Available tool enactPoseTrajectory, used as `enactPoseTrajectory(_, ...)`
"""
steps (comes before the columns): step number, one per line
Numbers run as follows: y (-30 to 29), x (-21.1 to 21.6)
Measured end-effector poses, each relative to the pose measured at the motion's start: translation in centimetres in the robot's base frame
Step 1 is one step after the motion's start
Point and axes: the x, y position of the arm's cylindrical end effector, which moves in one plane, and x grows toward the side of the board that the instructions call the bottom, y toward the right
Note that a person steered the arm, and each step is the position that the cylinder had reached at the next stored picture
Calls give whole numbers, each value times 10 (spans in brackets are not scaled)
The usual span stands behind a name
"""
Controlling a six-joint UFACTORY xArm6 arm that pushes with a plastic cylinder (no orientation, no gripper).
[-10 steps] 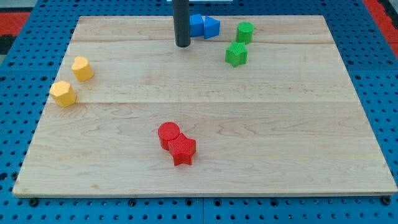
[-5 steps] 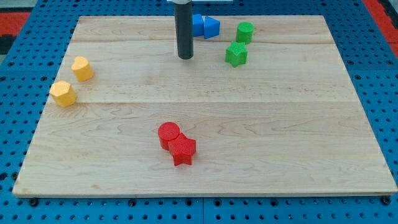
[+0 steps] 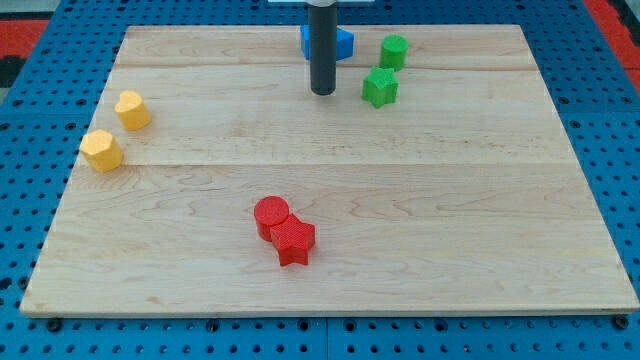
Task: Move the green star towards center right
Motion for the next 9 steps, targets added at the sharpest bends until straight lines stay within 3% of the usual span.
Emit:
enactPoseTrajectory(1, 23, 6)
enactPoseTrajectory(3, 154, 62)
enactPoseTrajectory(4, 198, 41)
enactPoseTrajectory(5, 212, -45)
enactPoseTrajectory(6, 168, -93)
enactPoseTrajectory(7, 99, -91)
enactPoseTrajectory(9, 78, 9)
